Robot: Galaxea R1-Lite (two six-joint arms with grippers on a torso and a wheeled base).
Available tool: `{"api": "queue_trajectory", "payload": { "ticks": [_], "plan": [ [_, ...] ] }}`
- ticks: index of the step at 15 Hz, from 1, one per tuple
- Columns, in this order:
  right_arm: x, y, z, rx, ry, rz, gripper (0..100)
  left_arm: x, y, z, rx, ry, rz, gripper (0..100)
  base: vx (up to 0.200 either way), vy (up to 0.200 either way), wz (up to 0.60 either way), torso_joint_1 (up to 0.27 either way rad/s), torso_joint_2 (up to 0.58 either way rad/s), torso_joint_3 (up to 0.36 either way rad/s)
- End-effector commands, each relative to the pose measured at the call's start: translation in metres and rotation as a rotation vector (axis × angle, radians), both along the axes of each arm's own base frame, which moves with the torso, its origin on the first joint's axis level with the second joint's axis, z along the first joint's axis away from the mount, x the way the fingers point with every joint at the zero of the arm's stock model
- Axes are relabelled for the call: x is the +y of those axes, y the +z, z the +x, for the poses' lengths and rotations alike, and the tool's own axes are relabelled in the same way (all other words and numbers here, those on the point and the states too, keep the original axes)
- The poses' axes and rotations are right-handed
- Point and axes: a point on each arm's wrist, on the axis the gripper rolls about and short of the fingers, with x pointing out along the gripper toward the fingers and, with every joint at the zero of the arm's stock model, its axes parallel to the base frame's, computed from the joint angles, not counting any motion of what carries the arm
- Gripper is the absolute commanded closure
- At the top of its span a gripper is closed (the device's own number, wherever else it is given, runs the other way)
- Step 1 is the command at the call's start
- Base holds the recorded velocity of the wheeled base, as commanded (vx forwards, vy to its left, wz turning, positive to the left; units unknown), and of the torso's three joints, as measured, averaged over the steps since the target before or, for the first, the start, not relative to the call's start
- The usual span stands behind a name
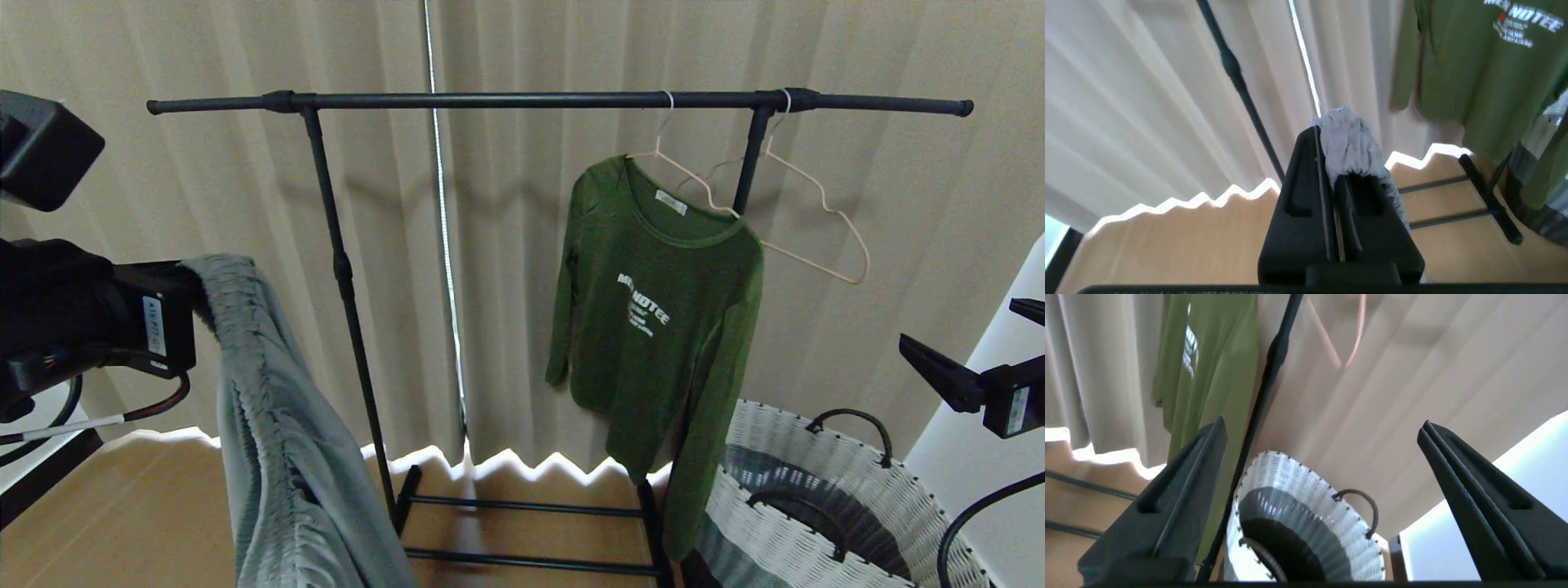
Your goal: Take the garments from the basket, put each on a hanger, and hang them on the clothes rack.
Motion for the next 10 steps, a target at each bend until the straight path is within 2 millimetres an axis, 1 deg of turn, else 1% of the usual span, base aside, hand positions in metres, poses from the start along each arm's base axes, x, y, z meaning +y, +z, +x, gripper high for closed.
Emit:
{"api": "queue_trajectory", "payload": {
  "ticks": [1,6,10],
  "plan": [
    [-0.0006,-0.0003,0.0003,0.001,-0.004,-0.001,0,0.0029,-0.0002,-0.0037,-0.003,0.008,-0.001,100,0.000,0.000,0.00,0.193,-0.49,-0.290],
    [-0.0006,0.0002,0.0004,0.000,-0.005,-0.001,0,0.0095,0.0002,-0.0032,-0.006,0.034,0.003,100,0.000,0.000,0.00,0.211,-0.48,-0.272],
    [-0.0005,-0.0040,-0.0011,0.015,-0.002,0.001,0,0.0113,0.0012,-0.0076,-0.021,-0.007,0.018,100,0.000,0.000,0.00,0.232,-0.50,-0.281]
  ]
}}
